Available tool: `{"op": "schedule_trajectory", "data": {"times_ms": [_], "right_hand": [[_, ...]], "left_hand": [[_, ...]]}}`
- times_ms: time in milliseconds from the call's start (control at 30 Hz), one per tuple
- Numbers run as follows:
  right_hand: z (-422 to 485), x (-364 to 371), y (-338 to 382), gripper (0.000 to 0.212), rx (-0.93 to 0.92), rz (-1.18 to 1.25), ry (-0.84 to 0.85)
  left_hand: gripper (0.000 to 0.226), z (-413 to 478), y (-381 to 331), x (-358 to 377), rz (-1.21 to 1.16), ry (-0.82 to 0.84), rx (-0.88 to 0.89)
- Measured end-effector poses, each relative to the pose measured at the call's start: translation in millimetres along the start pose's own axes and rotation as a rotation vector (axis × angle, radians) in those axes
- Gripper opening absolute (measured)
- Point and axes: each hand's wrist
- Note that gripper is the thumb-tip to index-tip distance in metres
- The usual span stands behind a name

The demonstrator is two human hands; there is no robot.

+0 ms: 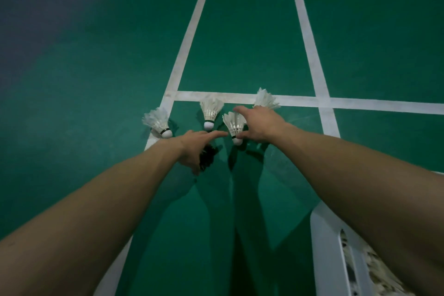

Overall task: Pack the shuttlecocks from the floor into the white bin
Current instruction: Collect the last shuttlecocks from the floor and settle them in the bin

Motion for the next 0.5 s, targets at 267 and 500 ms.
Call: {"op": "schedule_trajectory", "data": {"times_ms": [267,500], "right_hand": [[-9.7,4.2,14.8,0.019,-0.12,0.001,0.027],[-33.4,5.7,30.7,0.029,-0.212,0.015,0.224]], "left_hand": [[0.094,-19.4,2.5,8.6,-0.226,-0.222,0.022],[0.076,-20.8,-12.9,15.9,-0.585,-0.502,-0.071]]}}
Point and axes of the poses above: each hand's wrist, its own z-axis towards the middle knuckle, its own x-axis out of the palm, y = z × x, and after that the axes turned 7 degrees about y, right-handed
